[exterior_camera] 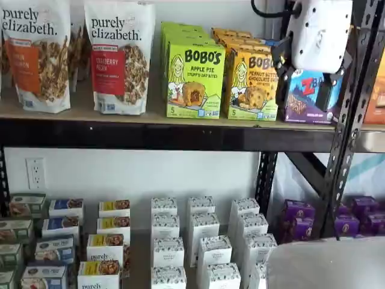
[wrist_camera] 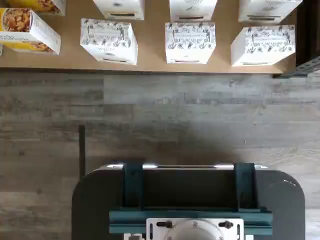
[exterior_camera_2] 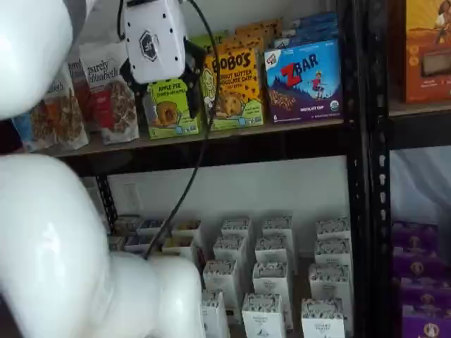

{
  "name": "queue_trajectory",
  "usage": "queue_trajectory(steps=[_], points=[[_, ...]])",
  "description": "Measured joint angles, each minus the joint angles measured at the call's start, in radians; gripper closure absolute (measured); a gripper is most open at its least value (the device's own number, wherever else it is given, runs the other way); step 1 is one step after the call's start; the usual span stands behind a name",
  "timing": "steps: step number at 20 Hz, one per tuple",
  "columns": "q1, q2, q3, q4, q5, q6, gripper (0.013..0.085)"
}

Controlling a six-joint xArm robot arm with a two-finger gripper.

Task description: Pick the green box on the top shelf, the fourth from the left

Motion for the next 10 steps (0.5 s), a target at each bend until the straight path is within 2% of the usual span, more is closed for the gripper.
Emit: queue_trajectory(steps=[2, 4, 6, 10], points=[[-0.024, -0.025, 0.022, 0.025, -0.041, -0.014, 0.0130], [-0.032, -0.029, 0.026, 0.035, -0.049, -0.019, 0.0130], [-0.026, -0.028, 0.025, 0.031, -0.047, -0.016, 0.0130], [0.012, -0.029, 0.031, 0.004, -0.057, 0.011, 0.0130]])
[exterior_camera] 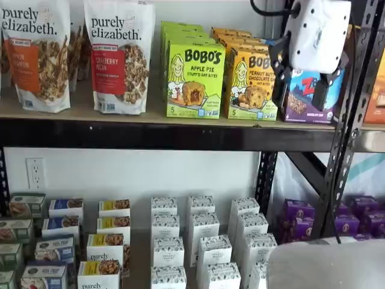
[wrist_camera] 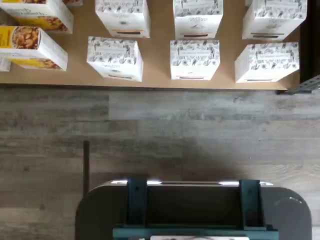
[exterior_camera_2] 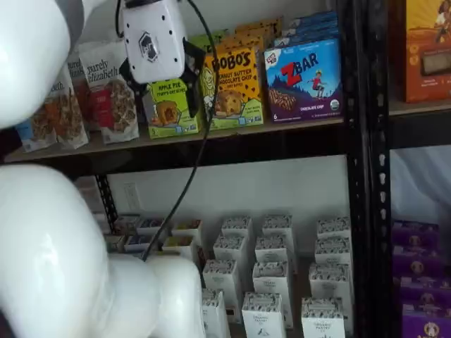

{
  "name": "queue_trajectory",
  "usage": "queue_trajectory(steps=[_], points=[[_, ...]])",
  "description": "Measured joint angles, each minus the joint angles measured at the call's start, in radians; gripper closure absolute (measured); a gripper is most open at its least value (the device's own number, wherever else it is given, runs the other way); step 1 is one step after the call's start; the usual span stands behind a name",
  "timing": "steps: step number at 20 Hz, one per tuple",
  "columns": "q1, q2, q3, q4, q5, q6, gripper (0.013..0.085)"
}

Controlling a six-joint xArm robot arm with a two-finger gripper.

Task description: Pick the green box on the top shelf, the fourth from the left

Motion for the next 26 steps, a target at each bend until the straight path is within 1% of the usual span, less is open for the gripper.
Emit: queue_trajectory(steps=[2, 5, 8, 11, 14, 16, 22, 26], points=[[0.028, 0.002, 0.004, -0.014, -0.008, 0.023, 0.0130], [0.056, 0.010, 0.008, -0.015, -0.027, 0.051, 0.0130], [0.115, 0.021, 0.013, -0.033, -0.057, 0.102, 0.0130], [0.162, 0.036, 0.019, -0.045, -0.099, 0.146, 0.0130], [0.189, 0.069, 0.022, -0.034, -0.150, 0.177, 0.0130], [0.211, 0.102, 0.017, -0.039, -0.174, 0.197, 0.0130], [0.240, 0.204, -0.019, -0.029, -0.263, 0.228, 0.0130], [0.239, 0.267, -0.057, -0.020, -0.330, 0.226, 0.0130]])
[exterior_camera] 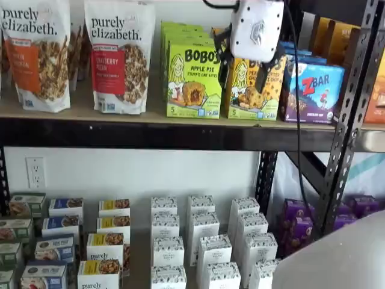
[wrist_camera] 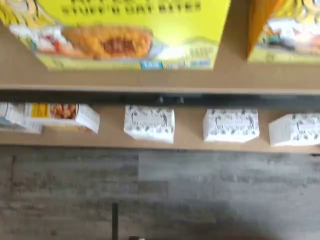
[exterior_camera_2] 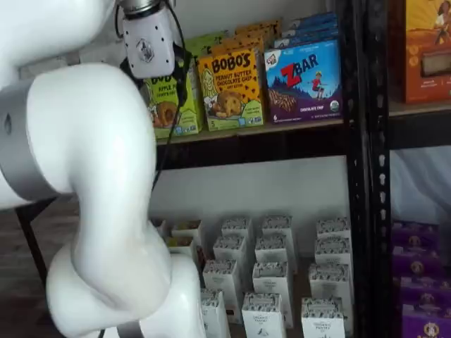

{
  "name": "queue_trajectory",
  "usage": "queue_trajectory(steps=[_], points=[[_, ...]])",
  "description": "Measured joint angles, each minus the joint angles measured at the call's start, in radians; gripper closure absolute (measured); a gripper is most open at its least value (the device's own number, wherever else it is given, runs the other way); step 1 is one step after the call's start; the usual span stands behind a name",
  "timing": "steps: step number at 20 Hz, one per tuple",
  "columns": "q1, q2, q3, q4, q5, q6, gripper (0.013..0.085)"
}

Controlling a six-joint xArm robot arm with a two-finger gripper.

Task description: Pick the green box on the top shelf, the fourth from the left

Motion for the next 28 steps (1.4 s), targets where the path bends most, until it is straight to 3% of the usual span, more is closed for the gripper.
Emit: queue_trajectory(steps=[8, 21, 28], points=[[0.033, 0.078, -0.078, -0.038, -0.067, 0.028, 0.0130], [0.038, 0.199, -0.181, 0.019, -0.114, 0.029, 0.0130], [0.057, 0.247, -0.236, -0.010, -0.112, 0.048, 0.0130]])
